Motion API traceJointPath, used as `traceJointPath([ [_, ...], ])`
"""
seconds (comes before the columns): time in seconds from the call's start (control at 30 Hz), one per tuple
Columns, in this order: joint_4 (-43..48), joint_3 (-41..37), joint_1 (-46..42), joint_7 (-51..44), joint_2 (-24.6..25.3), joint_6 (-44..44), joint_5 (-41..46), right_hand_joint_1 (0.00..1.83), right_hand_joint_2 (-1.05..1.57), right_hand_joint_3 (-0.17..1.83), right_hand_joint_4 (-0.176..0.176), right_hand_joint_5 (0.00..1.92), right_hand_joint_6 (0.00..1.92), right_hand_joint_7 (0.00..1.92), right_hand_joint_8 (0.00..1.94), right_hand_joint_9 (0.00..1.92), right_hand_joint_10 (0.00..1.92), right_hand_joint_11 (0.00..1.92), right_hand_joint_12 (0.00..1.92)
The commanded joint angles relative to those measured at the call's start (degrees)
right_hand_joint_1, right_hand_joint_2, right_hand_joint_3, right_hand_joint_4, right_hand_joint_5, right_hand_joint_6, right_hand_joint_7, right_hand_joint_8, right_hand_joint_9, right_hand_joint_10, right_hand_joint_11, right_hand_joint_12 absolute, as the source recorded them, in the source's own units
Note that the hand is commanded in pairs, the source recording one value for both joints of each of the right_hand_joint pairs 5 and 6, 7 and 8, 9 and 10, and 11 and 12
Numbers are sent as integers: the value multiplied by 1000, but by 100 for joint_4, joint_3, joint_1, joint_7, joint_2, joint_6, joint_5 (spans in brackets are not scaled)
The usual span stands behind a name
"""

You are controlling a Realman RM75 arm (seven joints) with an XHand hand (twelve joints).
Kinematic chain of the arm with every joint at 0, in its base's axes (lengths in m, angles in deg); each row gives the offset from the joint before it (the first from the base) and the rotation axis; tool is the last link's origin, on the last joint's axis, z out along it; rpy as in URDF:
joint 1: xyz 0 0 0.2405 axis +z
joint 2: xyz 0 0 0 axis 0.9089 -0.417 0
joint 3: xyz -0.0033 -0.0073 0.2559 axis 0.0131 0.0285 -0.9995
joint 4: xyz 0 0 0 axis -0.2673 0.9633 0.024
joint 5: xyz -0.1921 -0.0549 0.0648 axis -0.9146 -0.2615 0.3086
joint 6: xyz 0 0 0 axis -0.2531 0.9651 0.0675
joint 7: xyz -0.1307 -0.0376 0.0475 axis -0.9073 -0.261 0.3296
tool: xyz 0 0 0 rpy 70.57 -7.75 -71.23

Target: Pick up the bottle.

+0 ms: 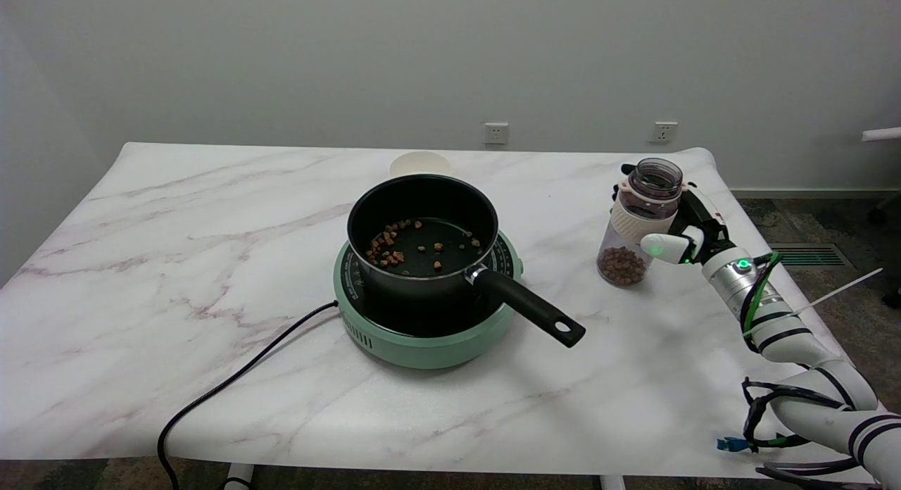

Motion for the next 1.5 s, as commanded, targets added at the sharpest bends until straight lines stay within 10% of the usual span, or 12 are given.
traceJointPath([
  [0.03,-36,265,162,39,33,17,33,1192,-632,1098,0,444,444,632,632,616,616,719,719],
  [0.6,-78,218,162,8,33,65,33,1321,-202,906,0,538,538,756,756,609,609,711,711],
  [0.93,-149,147,162,31,33,81,33,1366,444,815,0,1035,1035,1179,1179,1070,1070,912,912],
  [1.5,-261,-53,162,16,33,81,33,1424,874,608,0,1652,1652,1500,1500,1322,1322,1122,1122],
])
